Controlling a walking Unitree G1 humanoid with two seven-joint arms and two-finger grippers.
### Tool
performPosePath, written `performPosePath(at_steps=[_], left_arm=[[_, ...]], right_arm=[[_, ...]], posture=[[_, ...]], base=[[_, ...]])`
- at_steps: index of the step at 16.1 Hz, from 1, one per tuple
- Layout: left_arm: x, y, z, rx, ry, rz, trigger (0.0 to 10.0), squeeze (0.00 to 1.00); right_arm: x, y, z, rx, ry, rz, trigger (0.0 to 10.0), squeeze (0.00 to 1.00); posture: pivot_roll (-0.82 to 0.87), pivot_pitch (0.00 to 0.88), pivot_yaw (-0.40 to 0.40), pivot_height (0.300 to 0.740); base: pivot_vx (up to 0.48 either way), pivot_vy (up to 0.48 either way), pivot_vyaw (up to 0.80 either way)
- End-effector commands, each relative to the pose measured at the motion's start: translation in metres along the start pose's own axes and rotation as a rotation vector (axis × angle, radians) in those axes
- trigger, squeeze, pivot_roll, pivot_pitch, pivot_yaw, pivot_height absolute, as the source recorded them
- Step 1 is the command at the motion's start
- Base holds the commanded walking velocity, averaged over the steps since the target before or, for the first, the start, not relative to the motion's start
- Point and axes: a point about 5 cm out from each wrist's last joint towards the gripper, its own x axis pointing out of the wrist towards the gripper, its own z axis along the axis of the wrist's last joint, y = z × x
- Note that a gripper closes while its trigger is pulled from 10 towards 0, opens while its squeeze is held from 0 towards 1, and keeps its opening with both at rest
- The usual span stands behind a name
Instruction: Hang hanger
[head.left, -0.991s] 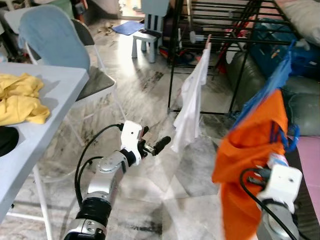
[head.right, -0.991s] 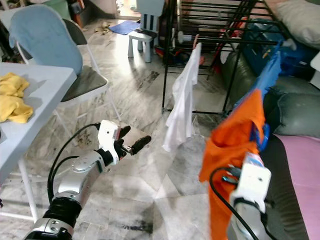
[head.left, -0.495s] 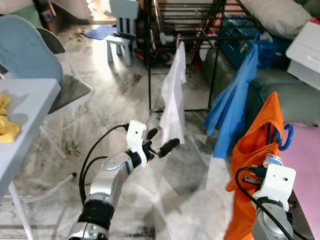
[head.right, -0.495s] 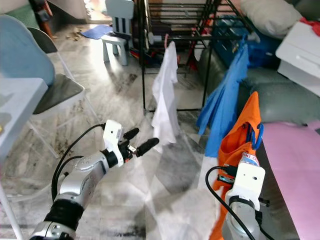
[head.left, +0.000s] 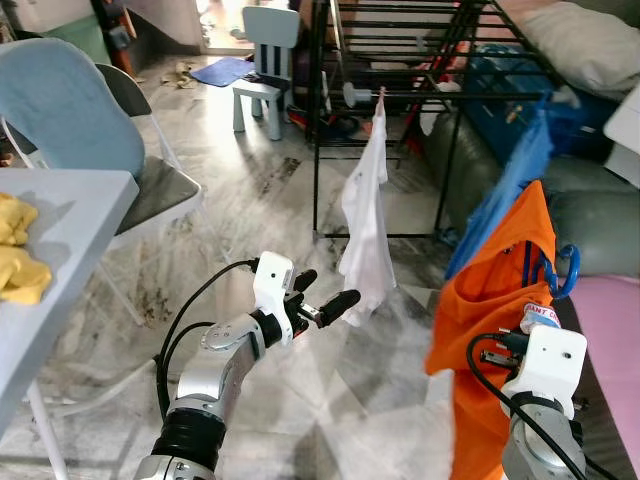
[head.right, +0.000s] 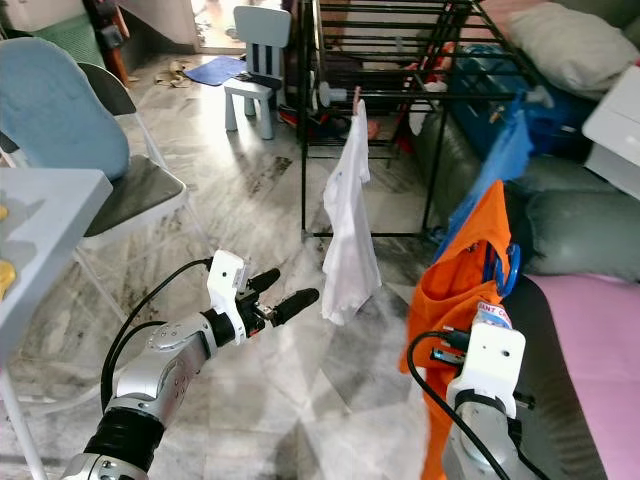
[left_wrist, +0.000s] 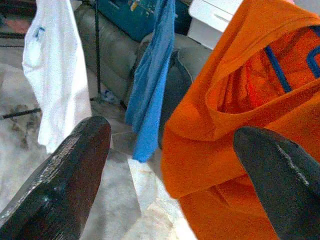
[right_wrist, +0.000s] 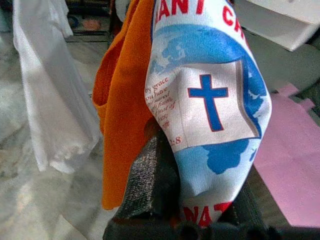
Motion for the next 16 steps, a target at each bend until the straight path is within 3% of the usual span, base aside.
performPosePath(at_steps=[1,10,16], left_arm=[[0.003,-0.002,0.006,0.013,-0.006,-0.023,10.0,0.0],[0.007,-0.005,0.002,0.008,0.0,-0.021,10.0,0.0],[0.009,-0.004,0.002,0.012,0.009,-0.017,10.0,0.0]], right_arm=[[0.002,0.004,0.012,0.01,-0.047,0.017,10.0,0.0],[0.004,0.006,0.01,0.028,-0.015,0.053,10.0,0.0],[0.004,0.03,-0.003,0.118,0.135,0.243,10.0,0.0]], posture=[[-0.03,0.0,-0.02,0.74],[-0.05,0.0,-0.027,0.74],[-0.04,0.0,-0.021,0.74]], base=[[0.48,0.0,0.0],[0.478,0.0,0.0],[0.455,0.0,0.0]])
